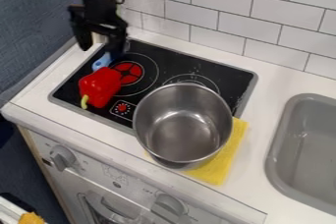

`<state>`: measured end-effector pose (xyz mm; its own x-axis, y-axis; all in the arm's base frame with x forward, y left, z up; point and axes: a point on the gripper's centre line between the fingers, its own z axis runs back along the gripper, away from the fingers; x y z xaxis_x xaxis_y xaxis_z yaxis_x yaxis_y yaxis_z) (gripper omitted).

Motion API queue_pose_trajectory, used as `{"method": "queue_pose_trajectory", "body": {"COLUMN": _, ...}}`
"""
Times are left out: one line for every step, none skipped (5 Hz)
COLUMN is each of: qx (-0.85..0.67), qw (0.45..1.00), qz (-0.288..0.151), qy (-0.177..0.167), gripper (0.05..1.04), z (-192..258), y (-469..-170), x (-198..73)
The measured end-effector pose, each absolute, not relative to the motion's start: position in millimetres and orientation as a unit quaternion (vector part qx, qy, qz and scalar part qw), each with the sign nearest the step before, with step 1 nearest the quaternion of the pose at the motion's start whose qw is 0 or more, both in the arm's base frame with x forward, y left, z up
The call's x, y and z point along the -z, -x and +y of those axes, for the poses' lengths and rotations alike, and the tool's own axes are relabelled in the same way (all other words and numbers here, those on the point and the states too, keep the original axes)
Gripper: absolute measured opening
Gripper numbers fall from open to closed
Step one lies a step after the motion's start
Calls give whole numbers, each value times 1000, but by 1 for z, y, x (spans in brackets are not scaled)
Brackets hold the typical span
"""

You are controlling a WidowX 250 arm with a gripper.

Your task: Move the blue spoon to the upper right side of the right burner

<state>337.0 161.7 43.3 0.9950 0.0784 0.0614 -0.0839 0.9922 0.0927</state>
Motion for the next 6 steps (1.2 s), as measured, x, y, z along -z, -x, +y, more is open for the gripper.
{"method": "queue_pose_trajectory", "body": {"qx": -50, "qw": 998, "qz": -7, "qy": -39, "gripper": 1001, "z": 162, "y": -334, "x": -25}}
{"method": "queue_pose_trajectory", "body": {"qx": -47, "qw": 998, "qz": 15, "qy": -46, "gripper": 1001, "z": 160, "y": -335, "x": -14}}
{"method": "queue_pose_trajectory", "body": {"qx": -43, "qw": 997, "qz": 19, "qy": -60, "gripper": 948, "z": 156, "y": -344, "x": -13}}
{"method": "queue_pose_trajectory", "body": {"qx": -47, "qw": 997, "qz": 20, "qy": -59, "gripper": 666, "z": 154, "y": -343, "x": -12}}
{"method": "queue_pose_trajectory", "body": {"qx": -56, "qw": 997, "qz": 21, "qy": -55, "gripper": 392, "z": 152, "y": -341, "x": -12}}
{"method": "queue_pose_trajectory", "body": {"qx": -77, "qw": 996, "qz": 21, "qy": -47, "gripper": 368, "z": 152, "y": -339, "x": -13}}
